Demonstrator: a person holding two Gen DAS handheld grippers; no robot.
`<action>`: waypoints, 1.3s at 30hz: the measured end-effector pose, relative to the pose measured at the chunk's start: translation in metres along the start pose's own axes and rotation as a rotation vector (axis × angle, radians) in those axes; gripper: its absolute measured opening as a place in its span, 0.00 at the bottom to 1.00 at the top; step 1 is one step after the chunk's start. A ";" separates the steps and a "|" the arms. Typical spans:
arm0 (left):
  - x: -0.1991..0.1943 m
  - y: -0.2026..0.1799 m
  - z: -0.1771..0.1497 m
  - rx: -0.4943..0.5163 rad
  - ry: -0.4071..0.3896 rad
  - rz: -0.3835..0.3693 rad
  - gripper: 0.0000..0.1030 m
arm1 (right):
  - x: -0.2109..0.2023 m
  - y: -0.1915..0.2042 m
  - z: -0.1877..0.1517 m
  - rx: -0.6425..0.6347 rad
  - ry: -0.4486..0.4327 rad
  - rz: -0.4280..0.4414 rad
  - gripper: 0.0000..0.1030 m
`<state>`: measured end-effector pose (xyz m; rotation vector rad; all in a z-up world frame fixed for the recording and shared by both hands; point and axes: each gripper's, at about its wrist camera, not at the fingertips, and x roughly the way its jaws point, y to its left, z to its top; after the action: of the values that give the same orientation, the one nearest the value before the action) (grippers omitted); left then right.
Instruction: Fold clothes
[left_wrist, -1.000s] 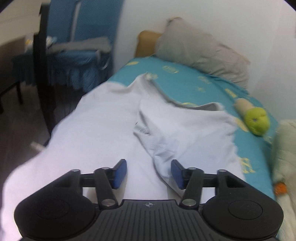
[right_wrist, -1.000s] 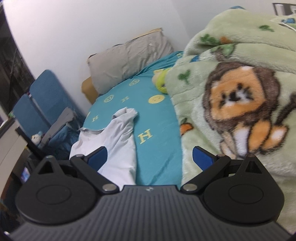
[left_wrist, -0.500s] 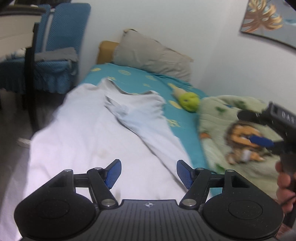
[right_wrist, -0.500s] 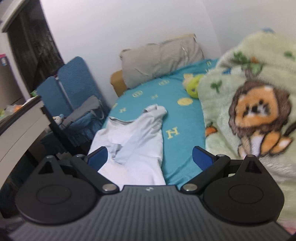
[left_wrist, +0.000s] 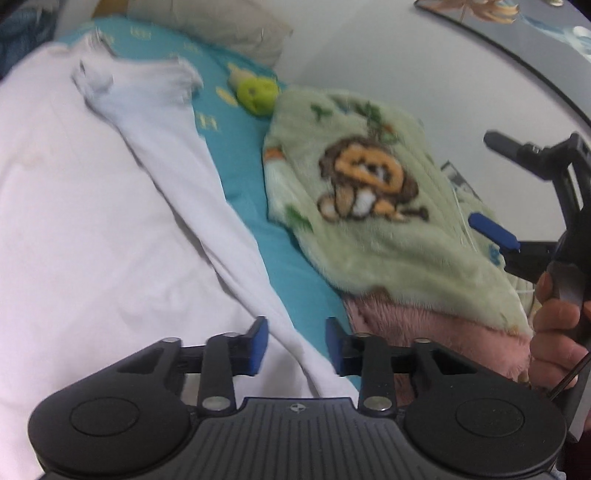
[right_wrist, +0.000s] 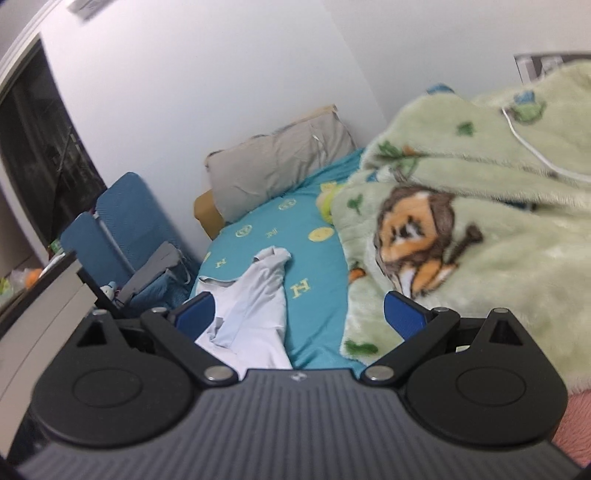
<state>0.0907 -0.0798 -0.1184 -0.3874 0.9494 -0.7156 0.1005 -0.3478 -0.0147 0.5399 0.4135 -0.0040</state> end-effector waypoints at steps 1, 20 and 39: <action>0.005 0.002 -0.001 -0.006 0.020 -0.011 0.15 | 0.003 -0.004 -0.001 0.014 0.008 -0.002 0.97; 0.057 0.009 0.002 -0.091 0.200 -0.023 0.02 | 0.027 -0.021 -0.010 0.117 0.112 0.080 0.97; -0.085 0.053 0.024 -0.080 0.183 0.293 0.02 | 0.040 -0.010 -0.019 0.080 0.167 0.038 0.97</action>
<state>0.0991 0.0175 -0.0859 -0.2480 1.1820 -0.4508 0.1289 -0.3426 -0.0496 0.6293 0.5675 0.0614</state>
